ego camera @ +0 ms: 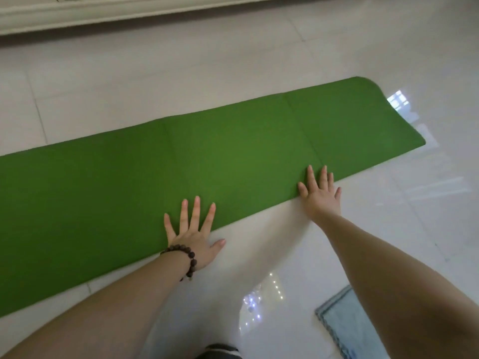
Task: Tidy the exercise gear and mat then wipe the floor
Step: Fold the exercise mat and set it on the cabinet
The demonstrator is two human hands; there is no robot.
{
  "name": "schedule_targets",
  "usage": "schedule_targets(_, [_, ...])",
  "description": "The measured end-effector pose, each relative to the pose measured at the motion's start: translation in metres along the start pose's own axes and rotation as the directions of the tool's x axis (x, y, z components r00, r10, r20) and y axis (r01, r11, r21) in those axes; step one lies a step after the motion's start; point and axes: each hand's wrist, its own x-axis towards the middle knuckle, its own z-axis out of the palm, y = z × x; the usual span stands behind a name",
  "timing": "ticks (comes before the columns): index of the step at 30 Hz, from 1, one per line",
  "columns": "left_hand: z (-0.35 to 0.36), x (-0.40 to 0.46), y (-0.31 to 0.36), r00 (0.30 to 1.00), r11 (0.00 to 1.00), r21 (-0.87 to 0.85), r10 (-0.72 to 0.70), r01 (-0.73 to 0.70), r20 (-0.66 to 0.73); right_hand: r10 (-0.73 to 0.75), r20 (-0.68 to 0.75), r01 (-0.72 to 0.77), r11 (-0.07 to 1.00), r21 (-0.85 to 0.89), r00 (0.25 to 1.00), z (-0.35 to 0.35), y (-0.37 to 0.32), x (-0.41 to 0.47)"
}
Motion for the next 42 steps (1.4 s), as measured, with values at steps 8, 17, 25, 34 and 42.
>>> schedule_targets(8, [-0.067,-0.096,0.015,0.958,0.993,-0.109,0.004,-0.037,-0.288,-0.042,-0.133,0.048,0.998,0.041,0.99,-0.061,-0.009,-0.118])
schedule_targets(17, [-0.212,-0.33,0.027,0.944,0.99,-0.142,-0.024,-0.024,-0.328,-0.087,0.01,0.087,0.996,0.01,0.996,-0.237,-0.02,-0.349])
schedule_targets(25, [-0.344,-0.555,0.059,0.949,0.992,-0.124,-0.014,-0.026,-0.314,-0.097,-0.035,0.101,0.989,0.11,0.995,-0.442,-0.007,-0.542])
schedule_targets(34, [-0.384,-0.635,0.149,0.936,0.996,-0.058,0.047,-0.072,-0.349,-0.043,-0.055,0.051,0.988,0.146,0.998,-0.514,0.081,-0.607])
schedule_targets(42, [-0.401,-0.58,0.32,0.907,0.992,-0.124,-0.071,0.021,-0.416,-0.131,-0.033,0.133,0.988,0.08,0.991,-0.561,0.232,-0.519])
